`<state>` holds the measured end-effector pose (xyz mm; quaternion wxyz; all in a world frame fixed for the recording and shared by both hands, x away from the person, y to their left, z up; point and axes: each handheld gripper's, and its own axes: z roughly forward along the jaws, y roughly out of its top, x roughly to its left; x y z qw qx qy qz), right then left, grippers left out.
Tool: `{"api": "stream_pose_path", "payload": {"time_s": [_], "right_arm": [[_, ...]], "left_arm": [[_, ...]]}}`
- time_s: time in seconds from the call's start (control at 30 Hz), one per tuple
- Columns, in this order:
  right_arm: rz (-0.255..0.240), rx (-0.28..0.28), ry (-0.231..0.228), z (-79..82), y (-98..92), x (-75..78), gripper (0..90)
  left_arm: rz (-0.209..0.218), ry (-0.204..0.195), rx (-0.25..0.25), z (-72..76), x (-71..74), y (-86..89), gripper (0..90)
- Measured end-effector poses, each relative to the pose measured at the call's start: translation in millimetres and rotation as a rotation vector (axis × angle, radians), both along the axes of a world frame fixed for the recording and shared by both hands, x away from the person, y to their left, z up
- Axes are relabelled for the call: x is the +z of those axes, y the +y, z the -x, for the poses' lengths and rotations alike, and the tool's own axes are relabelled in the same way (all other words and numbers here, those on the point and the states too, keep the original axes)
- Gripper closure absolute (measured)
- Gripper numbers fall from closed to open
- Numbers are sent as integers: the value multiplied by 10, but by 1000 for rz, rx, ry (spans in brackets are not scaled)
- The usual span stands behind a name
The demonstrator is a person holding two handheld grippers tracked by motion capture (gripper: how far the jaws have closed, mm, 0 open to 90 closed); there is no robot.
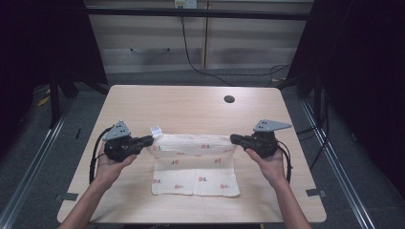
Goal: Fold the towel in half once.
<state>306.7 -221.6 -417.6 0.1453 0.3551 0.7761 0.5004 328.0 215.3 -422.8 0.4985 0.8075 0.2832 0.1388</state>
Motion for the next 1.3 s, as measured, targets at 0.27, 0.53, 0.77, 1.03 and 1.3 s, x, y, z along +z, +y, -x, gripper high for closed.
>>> {"api": "stream_pose_path", "payload": {"time_s": [0.27,0.53,0.77,1.03,1.3], "right_arm": [[28,23,43,218,-39,-154,871],[32,42,81,397,-49,-310,870],[37,38,121,456,-60,-499,866],[81,56,147,552,-49,-595,839],[127,82,195,668,-36,-712,809]], "left_arm": [[-40,4,-23,123,-98,-44,849],[-84,21,-46,278,-260,-49,848],[-100,49,-87,415,-458,-59,848],[-152,100,-121,485,-619,-93,845],[-193,126,-162,612,-713,-80,826]]}}
